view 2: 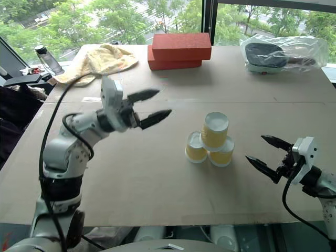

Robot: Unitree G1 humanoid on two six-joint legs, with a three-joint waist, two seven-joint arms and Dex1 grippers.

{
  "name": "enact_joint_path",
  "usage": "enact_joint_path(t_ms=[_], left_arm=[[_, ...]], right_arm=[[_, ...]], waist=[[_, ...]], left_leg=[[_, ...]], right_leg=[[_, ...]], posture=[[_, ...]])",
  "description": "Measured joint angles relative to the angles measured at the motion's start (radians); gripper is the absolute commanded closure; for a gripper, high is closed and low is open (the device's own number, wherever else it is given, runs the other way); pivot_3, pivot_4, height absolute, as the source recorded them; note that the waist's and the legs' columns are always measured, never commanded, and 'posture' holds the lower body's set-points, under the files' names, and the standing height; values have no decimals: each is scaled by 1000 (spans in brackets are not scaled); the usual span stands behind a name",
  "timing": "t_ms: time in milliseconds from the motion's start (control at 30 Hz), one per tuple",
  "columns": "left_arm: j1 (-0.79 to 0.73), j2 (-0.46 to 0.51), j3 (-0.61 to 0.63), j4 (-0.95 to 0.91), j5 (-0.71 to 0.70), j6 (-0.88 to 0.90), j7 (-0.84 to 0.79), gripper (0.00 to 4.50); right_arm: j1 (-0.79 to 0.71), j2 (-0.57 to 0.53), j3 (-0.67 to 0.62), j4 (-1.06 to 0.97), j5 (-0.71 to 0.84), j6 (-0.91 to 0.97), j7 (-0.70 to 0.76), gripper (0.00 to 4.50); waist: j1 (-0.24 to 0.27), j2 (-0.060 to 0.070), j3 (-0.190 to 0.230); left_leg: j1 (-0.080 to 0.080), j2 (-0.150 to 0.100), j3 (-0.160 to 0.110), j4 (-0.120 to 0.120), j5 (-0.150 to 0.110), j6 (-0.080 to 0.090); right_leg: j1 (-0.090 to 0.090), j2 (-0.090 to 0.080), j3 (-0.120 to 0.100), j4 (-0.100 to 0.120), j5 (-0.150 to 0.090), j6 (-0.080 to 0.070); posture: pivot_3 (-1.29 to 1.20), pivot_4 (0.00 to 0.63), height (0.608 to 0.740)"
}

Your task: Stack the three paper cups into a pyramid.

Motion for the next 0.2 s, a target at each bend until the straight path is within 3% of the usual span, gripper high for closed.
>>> enact_joint_path(t_ms=[33,200], left_arm=[[141,14,0,-13,45,-23,19,34],[287,-14,-13,-43,121,-119,79,34]], right_arm=[[-17,4,7,71,-19,-35,18,0],[-80,10,40,217,-61,-121,66,0]], waist=[[1,-1,0],[27,0,1]], left_leg=[[0,0,0,0,0,0],[1,-1,-2,4,-2,4]], right_leg=[[0,-1,0,-1,0,0],[3,-3,-4,1,0,-1]], posture=[[0,150,730],[0,150,730]])
